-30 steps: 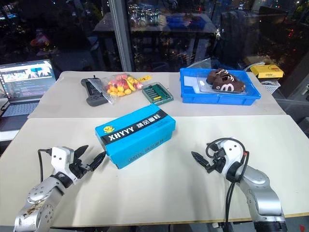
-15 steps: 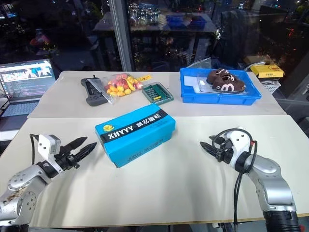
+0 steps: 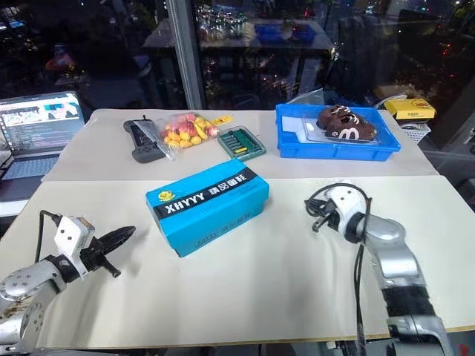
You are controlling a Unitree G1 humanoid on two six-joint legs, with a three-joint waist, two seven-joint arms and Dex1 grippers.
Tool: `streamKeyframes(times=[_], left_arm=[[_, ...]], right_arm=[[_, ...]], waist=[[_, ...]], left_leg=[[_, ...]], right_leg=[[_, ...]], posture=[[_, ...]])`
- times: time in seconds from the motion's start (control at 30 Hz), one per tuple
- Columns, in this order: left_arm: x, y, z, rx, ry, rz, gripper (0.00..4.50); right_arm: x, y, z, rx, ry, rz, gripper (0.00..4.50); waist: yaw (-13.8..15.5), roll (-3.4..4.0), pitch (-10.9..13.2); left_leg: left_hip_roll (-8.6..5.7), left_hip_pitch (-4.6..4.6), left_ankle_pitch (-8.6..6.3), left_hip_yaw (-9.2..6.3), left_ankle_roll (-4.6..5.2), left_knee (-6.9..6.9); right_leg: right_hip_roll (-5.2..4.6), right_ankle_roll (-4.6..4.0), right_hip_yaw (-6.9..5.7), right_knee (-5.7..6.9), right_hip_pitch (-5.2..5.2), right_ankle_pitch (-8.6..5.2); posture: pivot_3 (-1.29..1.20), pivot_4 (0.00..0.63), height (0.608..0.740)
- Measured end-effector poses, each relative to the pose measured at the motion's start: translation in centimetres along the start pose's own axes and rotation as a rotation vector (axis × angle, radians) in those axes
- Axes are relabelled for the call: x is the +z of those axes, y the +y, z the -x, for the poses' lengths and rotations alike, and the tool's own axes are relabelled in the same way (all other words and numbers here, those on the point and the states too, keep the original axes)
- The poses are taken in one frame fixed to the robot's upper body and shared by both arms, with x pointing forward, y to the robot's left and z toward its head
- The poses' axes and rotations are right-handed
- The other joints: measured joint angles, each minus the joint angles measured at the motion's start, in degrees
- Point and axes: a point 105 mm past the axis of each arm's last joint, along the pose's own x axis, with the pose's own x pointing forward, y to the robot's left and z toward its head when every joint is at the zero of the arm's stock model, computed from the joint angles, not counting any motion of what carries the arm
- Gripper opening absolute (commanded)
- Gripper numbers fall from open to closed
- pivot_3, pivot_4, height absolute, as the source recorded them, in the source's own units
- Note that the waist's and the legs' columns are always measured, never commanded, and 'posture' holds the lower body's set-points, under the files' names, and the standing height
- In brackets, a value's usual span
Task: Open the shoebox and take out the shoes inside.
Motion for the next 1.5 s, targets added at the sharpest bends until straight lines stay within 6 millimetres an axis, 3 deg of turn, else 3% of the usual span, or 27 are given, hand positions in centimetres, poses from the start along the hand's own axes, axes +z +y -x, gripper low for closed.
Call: streamKeyframes(times=[0.1, 0.37, 0.47, 0.57, 0.7, 0.9, 0.97, 1.07, 1.23, 1.3, 1.5], left_arm=[[-0.1, -0.1, -1.6, 0.155, -0.012, 0.023, 0.0], [-0.3, -3.8, -3.6, 0.165, 0.013, 0.005, 0.0], [-0.6, -5.9, -3.5, 0.082, 0.026, 0.009, 0.0], [-0.9, -5.9, -3.2, 0.048, 0.052, -0.006, 0.0], [-0.8, -4.8, -2.7, 0.034, 0.065, 0.065, 0.0], [0.6, -5.3, -1.0, -0.161, 0.068, 0.164, 0.0], [0.8, -6.8, -0.2, -0.277, 0.096, 0.183, 0.0], [0.7, -8.5, 0.6, -0.379, 0.123, 0.202, 0.0], [0.8, -11.6, 0.7, -0.513, 0.136, 0.189, 0.0], [0.8, -11.9, 0.6, -0.546, 0.144, 0.17, 0.0], [1.4, -8.4, -1.9, -0.472, 0.113, 0.059, 0.0]], right_arm=[[0.1, 0.5, -3.0, 0.027, 0.042, 0.077, 0.08], [2.2, 0.8, -7.7, 0.031, 0.018, 0.118, 0.08], [3.7, 2.3, -9.0, 0.091, -0.037, 0.106, 0.08], [4.2, 5.0, -9.5, 0.239, -0.085, 0.054, 0.08], [3.5, 7.0, -7.6, 0.411, -0.104, -0.003, 0.08], [1.9, 8.8, -1.4, 0.562, -0.002, -0.063, 0.08], [1.5, 9.3, 1.2, 0.586, 0.068, -0.089, 0.08], [1.2, 9.4, 3.4, 0.589, 0.138, -0.121, 0.08], [0.4, 9.0, 8.4, 0.571, 0.276, -0.088, 0.08], [0.2, 8.8, 8.7, 0.547, 0.286, -0.092, 0.08], [-0.8, 7.7, 7.6, 0.424, 0.27, -0.104, 0.08]], waist=[[-0.1, 0.0, 0.0], [-0.4, -0.01, 0.0], [-1.0, 0.01, 0.0], [-1.1, 0.05, 0.1], [-1.1, 0.08, 0.1], [-0.4, 0.23, 0.2], [-0.3, 0.27, 0.2], [-0.3, 0.26, 0.3], [0.7, 0.31, 0.4], [0.7, 0.22, 0.4], [0.0, 0.18, 0.4]], left_leg=[[-0.04, -0.04, 0.0, 0.0, 0.0, 0.04], [-0.04, -0.07, 0.0, -0.05, -0.01, 0.0], [-0.04, -0.06, 0.0, -0.05, 0.0, 0.0], [-0.02, -0.03, 0.0, -0.14, 0.0, 0.01], [-0.04, -0.09, 0.0, -0.14, 0.0, 0.03], [-0.03, -0.16, -0.05, -0.2, -0.07, 0.02], [-0.03, -0.14, -0.05, -0.17, -0.07, 0.02], [-0.02, -0.06, -0.05, -0.12, -0.07, 0.03], [-0.05, -0.07, -0.05, -0.08, -0.07, 0.12], [-0.02, -0.07, -0.05, -0.07, -0.07, 0.21], [-0.03, -0.15, -0.05, -0.04, -0.07, 0.58]], right_leg=[[-0.03, -0.24, 0.04, -0.01, 0.02, 0.26], [-0.02, -0.3, 0.01, 0.03, -0.02, 0.3], [-0.02, -0.3, 0.02, 0.04, -0.01, 0.3], [0.01, -0.31, -0.06, 0.13, 0.0, 0.3], [-0.03, -0.29, -0.08, 0.1, 0.01, 0.29], [-0.03, -0.29, -0.16, 0.15, -0.08, 0.2], [-0.02, -0.06, -0.13, 0.11, -0.07, -0.01], [-0.02, 0.0, -0.08, 0.11, -0.06, -0.08], [-0.05, -0.31, -0.06, 0.01, -0.03, -0.32], [-0.03, -0.33, -0.06, 0.04, -0.03, -0.31], [-0.04, -0.31, -0.03, 0.1, 0.03, -0.25]], posture=[[0.0, 0.15, 0.74], [0.0, 0.15, 0.74], [0.0, 0.15, 0.74], [0.0, 0.15, 0.74], [0.0, 0.15, 0.74], [0.0, 0.15, 0.74], [0.0, 0.15, 0.74], [0.0, 0.15, 0.74], [0.0, 0.15, 0.74], [0.0, 0.15, 0.74], [0.0, 0.15, 0.74]])
